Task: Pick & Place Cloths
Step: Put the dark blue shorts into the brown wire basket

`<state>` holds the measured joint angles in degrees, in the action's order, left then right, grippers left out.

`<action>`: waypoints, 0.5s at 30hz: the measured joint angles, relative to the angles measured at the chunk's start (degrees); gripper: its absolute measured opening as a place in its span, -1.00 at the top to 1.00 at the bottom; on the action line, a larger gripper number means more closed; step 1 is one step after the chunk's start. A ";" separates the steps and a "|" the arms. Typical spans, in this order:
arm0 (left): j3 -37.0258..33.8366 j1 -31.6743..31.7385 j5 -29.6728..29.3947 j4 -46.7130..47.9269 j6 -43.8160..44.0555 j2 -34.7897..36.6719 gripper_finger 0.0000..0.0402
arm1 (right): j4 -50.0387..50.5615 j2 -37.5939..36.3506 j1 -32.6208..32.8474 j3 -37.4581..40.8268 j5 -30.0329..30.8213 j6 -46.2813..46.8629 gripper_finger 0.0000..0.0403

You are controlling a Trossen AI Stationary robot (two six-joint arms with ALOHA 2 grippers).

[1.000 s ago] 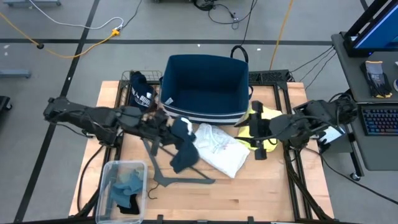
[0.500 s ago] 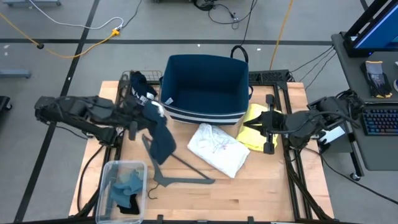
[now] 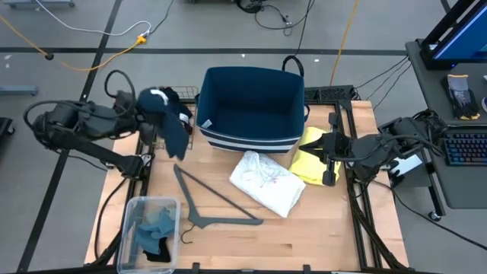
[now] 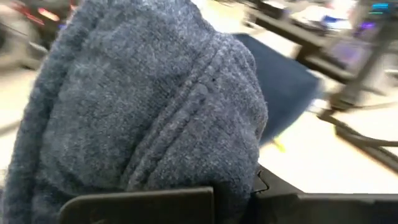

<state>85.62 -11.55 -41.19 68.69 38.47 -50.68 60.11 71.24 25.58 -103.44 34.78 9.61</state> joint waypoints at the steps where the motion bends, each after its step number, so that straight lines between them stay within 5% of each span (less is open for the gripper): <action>1: 0.00 0.50 -2.13 0.78 -0.58 0.00 0.98 | 0.01 0.00 0.00 0.00 0.11 0.02 1.00; 7: 0.00 4.19 -12.87 5.85 -2.08 -0.70 0.98 | -0.33 -0.40 0.00 0.39 1.38 0.22 1.00; 15: 0.00 9.59 -14.67 6.60 -5.47 -0.81 0.98 | -7.34 -7.78 0.00 12.29 -1.97 2.40 1.00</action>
<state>85.62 -1.97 -55.86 75.29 32.99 -51.48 52.76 63.47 25.58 -91.15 32.81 12.01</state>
